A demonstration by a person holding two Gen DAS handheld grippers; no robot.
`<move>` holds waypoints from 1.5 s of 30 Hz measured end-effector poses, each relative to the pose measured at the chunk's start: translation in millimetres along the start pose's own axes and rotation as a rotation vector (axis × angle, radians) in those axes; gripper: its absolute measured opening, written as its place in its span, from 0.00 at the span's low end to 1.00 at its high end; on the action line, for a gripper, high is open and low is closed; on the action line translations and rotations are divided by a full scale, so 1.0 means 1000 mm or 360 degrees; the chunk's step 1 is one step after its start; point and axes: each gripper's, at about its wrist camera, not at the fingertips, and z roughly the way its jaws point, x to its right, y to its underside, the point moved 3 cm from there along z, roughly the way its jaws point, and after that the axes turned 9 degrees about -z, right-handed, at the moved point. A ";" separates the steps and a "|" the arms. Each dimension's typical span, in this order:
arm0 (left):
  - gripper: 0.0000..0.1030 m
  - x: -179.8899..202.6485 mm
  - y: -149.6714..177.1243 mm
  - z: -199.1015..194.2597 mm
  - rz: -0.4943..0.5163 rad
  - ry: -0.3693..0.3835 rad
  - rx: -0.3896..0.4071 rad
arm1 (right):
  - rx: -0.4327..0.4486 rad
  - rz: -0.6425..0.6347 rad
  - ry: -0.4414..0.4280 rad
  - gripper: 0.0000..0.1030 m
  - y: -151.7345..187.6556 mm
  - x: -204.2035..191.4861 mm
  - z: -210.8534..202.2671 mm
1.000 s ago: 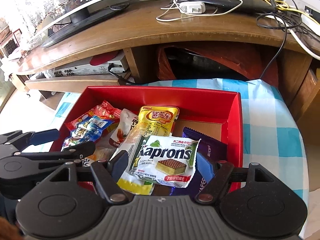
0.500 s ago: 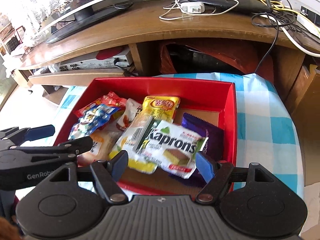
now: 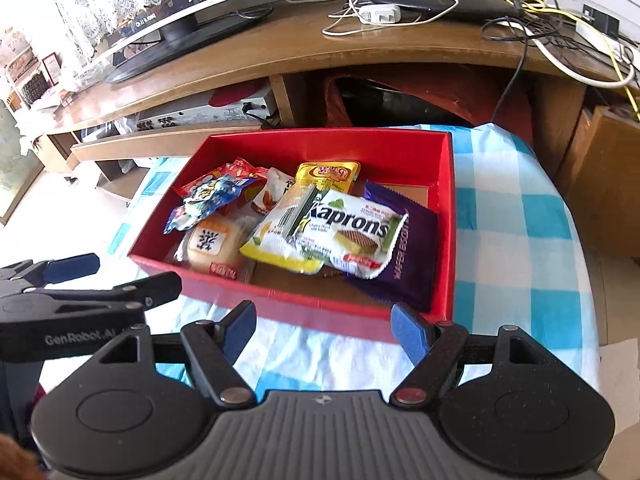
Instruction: Organize snacks
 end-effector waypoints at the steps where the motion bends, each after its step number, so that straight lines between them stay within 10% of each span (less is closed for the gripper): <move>1: 1.00 -0.001 0.002 -0.004 -0.0009 0.0014 0.0016 | 0.0005 0.0000 -0.0004 0.79 0.003 -0.001 -0.004; 45: 1.00 -0.004 0.076 -0.038 0.0001 0.0048 -0.0106 | -0.0056 -0.0011 -0.0013 0.79 0.073 -0.021 -0.043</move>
